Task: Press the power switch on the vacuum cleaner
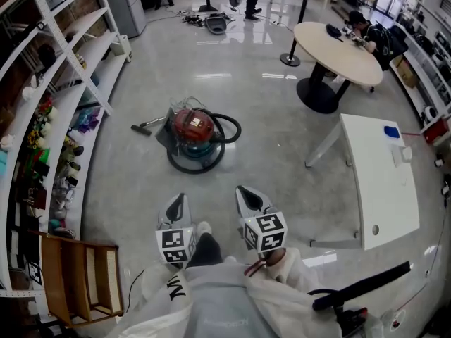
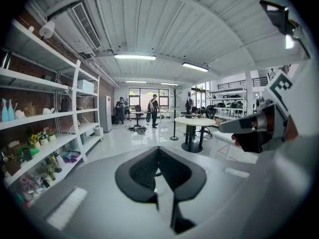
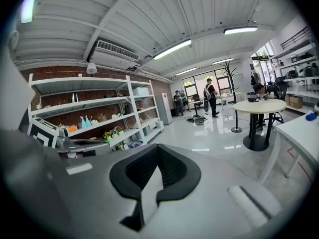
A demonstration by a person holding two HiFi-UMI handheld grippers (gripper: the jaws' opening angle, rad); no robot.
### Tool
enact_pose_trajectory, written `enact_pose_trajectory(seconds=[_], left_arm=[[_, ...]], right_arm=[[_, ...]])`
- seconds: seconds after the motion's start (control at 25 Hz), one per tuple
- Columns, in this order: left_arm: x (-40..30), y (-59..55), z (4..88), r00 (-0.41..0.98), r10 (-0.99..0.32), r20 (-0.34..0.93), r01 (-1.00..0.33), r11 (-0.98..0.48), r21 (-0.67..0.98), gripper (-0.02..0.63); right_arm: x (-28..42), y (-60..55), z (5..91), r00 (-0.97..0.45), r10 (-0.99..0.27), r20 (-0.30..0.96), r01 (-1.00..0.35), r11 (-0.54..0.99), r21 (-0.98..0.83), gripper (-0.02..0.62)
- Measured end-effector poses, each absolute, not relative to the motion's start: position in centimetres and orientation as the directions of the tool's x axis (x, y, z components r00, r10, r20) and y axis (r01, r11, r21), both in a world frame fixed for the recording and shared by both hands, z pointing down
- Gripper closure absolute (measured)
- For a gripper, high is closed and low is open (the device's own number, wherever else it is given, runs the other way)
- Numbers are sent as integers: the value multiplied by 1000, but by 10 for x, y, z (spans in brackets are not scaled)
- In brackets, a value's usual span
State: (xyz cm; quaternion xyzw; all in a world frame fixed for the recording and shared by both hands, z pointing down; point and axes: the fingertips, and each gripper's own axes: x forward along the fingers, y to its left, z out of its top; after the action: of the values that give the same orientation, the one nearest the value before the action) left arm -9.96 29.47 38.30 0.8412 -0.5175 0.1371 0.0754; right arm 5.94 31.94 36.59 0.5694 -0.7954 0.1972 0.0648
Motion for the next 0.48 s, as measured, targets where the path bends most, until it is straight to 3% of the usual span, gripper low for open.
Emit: enact_pose_trajectory(seconds=[0.48], left_arm=[[-111,238,392,442,-831,337,-885,-466,9,606]], right_arm=[[48,266,374,-327,-870,368,-938,251,-240,595]])
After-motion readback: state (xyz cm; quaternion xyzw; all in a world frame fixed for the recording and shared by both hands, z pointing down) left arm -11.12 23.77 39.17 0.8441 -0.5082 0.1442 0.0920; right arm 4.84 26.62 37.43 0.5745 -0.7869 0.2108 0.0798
